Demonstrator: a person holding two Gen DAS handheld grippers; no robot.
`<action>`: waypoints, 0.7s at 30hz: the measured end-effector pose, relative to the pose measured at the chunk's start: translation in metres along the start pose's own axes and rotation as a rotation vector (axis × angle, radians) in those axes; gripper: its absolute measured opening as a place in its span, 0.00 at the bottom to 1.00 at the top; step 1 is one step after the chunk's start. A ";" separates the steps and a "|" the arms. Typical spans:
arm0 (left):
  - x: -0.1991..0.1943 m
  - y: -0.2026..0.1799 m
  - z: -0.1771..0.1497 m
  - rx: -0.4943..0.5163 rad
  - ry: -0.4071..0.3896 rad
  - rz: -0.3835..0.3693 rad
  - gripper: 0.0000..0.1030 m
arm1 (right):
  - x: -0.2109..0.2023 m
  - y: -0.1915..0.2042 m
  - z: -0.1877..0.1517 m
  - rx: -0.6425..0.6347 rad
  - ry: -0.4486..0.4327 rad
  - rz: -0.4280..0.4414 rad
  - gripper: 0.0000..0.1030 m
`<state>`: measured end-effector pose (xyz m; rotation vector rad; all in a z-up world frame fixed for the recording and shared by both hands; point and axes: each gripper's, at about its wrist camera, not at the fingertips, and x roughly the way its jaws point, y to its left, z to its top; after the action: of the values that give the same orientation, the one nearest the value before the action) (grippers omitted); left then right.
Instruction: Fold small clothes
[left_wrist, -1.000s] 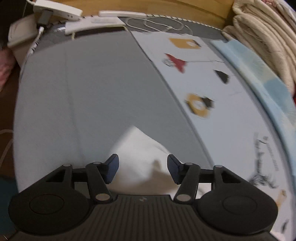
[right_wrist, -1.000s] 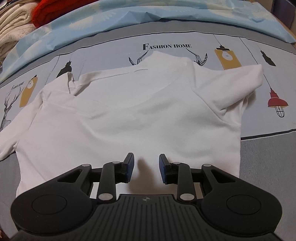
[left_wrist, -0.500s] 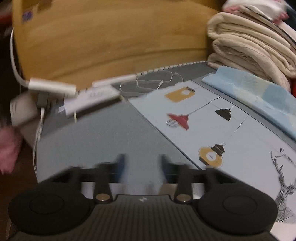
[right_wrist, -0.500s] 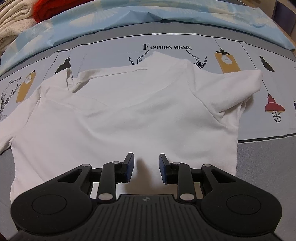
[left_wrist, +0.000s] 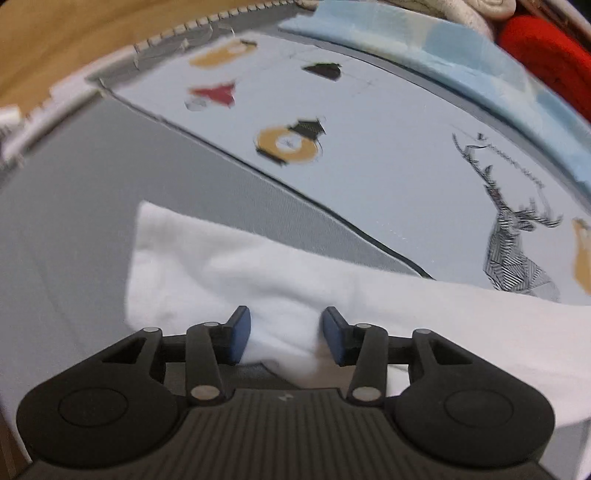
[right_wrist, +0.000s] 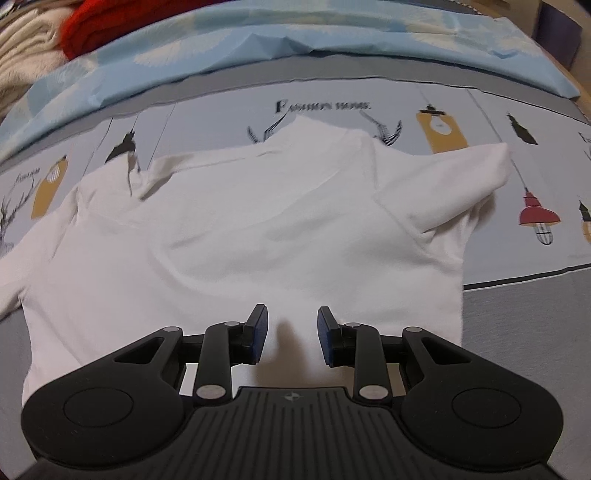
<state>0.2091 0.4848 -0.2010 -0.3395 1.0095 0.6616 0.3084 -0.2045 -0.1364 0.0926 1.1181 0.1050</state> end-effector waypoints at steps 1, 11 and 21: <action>-0.007 -0.008 0.001 0.000 -0.017 0.020 0.45 | -0.003 -0.005 0.002 0.016 -0.014 0.000 0.30; -0.174 -0.169 0.012 0.037 -0.217 -0.238 0.45 | -0.059 -0.131 0.028 0.414 -0.299 0.031 0.19; -0.223 -0.340 -0.097 0.313 -0.160 -0.474 0.46 | -0.025 -0.233 0.002 0.748 -0.306 0.142 0.07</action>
<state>0.2848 0.0953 -0.0691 -0.2330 0.8229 0.0965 0.3079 -0.4383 -0.1428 0.8298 0.7947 -0.2018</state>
